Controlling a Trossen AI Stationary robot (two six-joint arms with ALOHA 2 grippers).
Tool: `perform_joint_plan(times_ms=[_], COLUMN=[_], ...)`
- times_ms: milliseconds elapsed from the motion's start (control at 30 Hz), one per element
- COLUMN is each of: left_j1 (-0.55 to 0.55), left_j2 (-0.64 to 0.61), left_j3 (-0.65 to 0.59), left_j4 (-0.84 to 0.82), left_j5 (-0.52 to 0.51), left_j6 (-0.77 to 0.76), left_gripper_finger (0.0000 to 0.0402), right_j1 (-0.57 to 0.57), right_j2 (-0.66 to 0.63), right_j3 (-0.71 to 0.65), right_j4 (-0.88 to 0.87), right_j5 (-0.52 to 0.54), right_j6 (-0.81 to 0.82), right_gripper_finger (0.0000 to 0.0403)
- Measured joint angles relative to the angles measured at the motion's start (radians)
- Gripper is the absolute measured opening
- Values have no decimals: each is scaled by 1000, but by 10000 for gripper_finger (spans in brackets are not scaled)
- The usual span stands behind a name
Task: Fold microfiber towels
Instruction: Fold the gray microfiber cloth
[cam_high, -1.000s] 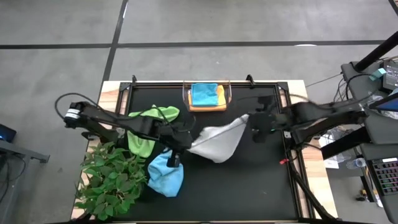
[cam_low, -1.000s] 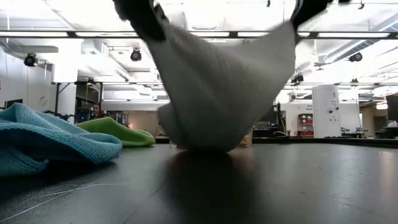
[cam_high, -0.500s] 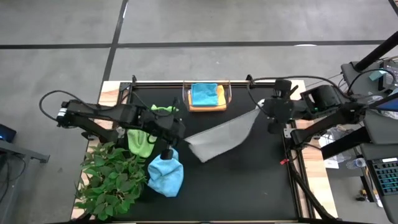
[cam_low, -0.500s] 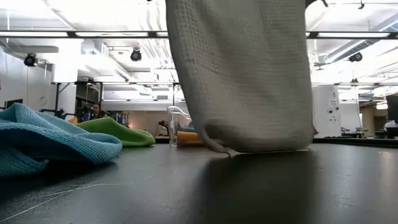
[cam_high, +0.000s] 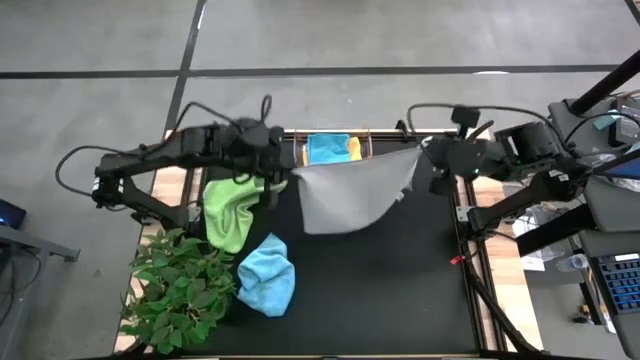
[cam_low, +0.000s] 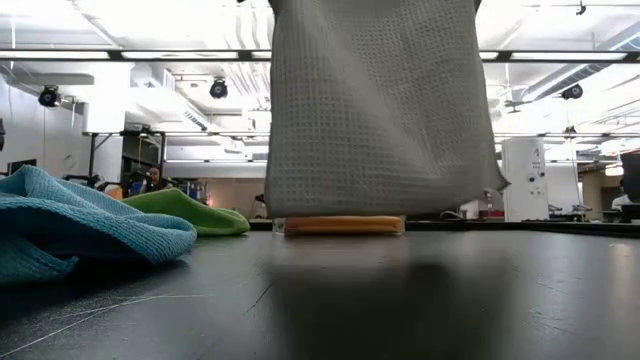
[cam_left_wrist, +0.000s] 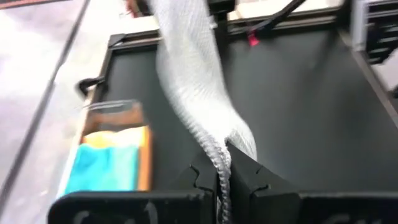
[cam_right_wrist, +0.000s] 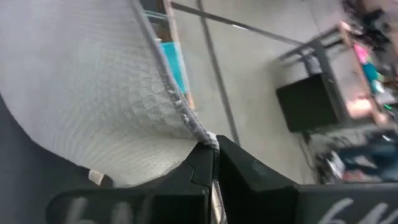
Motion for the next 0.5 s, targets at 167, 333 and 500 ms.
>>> perform_joint_plan(times_ms=[167, 333, 500], left_j1=[92, 110, 57], left_j2=[-1, 0, 32], left_j3=[42, 19, -18], left_j4=[-83, -139, -141], left_j5=[0, 3, 23], left_j6=[80, 75, 19], left_gripper_finger=[0, 0, 0], right_j1=[-73, -95, -94], right_j2=[-21, -44, -64], right_j3=[-7, -38, -119], right_j4=[2, 3, -1], right_j5=[23, -151, -415], right_j6=[-35, 0, 98], right_gripper_finger=[8, 8, 8])
